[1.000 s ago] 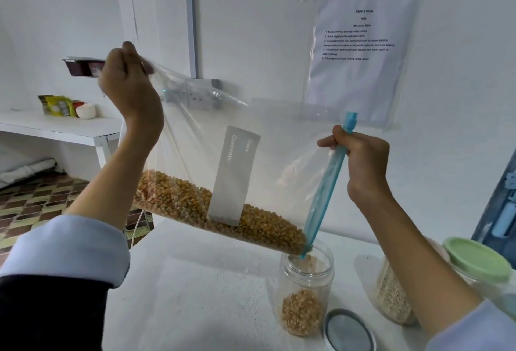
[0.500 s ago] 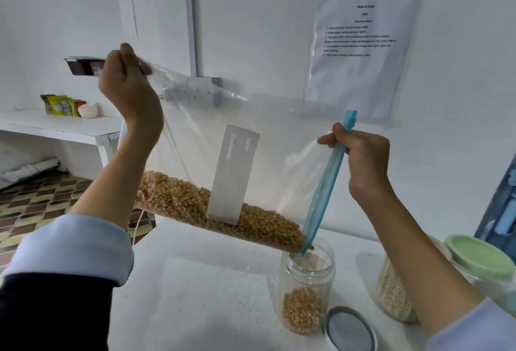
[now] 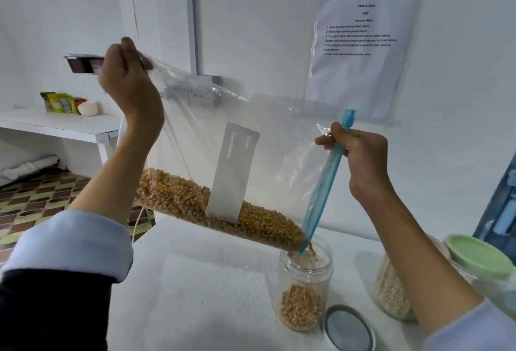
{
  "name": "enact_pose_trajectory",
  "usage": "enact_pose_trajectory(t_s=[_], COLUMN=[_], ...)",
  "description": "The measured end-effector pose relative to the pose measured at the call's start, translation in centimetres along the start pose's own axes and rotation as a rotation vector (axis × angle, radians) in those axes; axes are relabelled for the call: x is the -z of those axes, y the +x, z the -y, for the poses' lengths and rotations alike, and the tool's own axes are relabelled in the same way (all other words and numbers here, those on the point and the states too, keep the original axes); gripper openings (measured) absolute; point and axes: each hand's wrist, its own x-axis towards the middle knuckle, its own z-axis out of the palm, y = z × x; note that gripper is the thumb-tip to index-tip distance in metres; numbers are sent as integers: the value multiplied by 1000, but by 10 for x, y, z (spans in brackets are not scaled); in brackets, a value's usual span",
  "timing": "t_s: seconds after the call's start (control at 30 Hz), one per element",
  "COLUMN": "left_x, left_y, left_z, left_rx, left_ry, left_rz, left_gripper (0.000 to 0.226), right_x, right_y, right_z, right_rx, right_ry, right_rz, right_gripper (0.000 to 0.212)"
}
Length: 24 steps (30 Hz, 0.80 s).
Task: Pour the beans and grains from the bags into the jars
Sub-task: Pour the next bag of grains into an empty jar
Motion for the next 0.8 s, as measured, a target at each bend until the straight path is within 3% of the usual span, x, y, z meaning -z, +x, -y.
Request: enact_pose_trajectory(t_s=[0.8], left_x=[1], left_y=[-4], left_z=[4], left_rx=[21], left_ry=[-5], left_rz=[30], left_gripper=[37], right_x=[-8], right_y=[-8], right_z=[-1], right_rx=[-18], right_ry=[50], right_rz=[-87], right_gripper=[30])
